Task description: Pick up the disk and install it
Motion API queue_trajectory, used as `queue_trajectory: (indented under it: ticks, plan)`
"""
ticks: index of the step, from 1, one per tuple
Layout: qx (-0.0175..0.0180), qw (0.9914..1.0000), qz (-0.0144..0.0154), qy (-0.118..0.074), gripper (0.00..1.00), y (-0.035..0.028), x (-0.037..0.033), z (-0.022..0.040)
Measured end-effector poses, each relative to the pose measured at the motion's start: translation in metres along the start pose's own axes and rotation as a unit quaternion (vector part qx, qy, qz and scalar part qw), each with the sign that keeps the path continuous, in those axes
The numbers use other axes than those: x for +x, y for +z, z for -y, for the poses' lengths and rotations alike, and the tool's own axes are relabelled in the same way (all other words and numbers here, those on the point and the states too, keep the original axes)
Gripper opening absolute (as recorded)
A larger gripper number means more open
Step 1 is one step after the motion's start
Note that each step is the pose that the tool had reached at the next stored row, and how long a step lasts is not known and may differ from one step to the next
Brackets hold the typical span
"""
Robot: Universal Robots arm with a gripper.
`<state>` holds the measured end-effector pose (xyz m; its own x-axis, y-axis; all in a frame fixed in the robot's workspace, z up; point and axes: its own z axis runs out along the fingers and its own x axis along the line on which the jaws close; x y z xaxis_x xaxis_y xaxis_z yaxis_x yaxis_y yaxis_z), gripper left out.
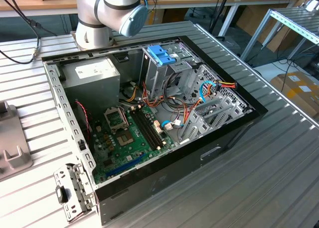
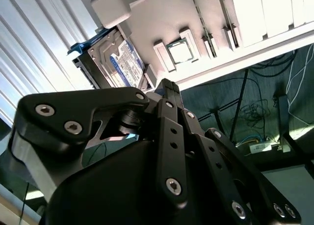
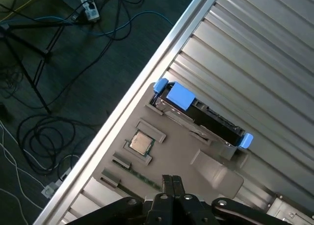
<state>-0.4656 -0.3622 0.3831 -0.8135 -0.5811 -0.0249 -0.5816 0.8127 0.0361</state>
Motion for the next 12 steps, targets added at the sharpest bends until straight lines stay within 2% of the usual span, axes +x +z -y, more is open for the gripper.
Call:
queue_trajectory:
  ticks: [5, 8, 12]
  plan:
    - [-0.0006, 0.99968, -0.0009, -0.025, 0.11, 0.0000, 0.0000, 0.0000]
    - [-0.0012, 0.99888, -0.0017, -0.047, 0.11, 0.0000, 0.0000, 0.0000]
    - [-0.0015, 0.99817, -0.0022, -0.060, 0.11, 0.0000, 0.0000, 0.0000]
